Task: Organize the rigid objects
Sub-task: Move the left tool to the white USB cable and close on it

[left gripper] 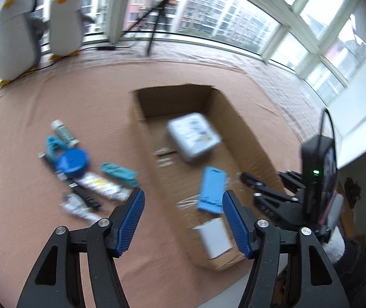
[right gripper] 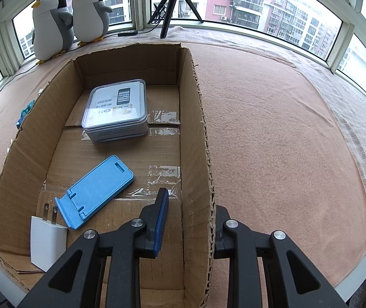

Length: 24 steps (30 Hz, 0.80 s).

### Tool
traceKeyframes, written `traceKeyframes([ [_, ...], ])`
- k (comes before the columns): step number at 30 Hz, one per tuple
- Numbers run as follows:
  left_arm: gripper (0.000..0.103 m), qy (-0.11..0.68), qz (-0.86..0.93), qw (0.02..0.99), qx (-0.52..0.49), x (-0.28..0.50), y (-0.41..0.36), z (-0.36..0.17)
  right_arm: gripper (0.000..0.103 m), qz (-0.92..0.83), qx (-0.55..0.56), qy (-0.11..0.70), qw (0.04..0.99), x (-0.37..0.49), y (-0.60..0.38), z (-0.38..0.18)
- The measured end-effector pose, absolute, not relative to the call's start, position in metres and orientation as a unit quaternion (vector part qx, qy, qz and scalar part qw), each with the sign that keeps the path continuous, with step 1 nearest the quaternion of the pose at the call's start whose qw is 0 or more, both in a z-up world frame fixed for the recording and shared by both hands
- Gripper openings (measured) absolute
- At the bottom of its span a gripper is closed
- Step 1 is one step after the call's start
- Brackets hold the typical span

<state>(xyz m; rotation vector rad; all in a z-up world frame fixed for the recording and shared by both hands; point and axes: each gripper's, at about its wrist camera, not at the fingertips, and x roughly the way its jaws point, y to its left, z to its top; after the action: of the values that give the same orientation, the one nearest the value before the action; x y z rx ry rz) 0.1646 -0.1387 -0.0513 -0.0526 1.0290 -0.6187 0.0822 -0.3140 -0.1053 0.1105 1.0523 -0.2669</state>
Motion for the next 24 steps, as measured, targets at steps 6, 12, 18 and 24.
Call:
traceKeyframes([
  [6,0.067,0.51,-0.203,0.835,-0.044,0.182,-0.081,-0.072,0.024,-0.124,0.055,0.498,0.857,0.081,-0.315,-0.106],
  [12,0.067,0.528,-0.167,0.832,-0.018,0.179,-0.074,-0.11,0.024,-0.12,0.058,0.496,0.858,0.079,-0.316,-0.106],
  [18,0.067,0.523,-0.157,0.838,0.01,0.174,-0.098,-0.129,0.024,-0.117,0.06,0.495,0.859,0.079,-0.317,-0.106],
  [24,0.067,0.513,-0.121,0.848,0.049,0.179,-0.106,-0.142,0.024,-0.115,0.065,0.495,0.859,0.078,-0.319,-0.106],
])
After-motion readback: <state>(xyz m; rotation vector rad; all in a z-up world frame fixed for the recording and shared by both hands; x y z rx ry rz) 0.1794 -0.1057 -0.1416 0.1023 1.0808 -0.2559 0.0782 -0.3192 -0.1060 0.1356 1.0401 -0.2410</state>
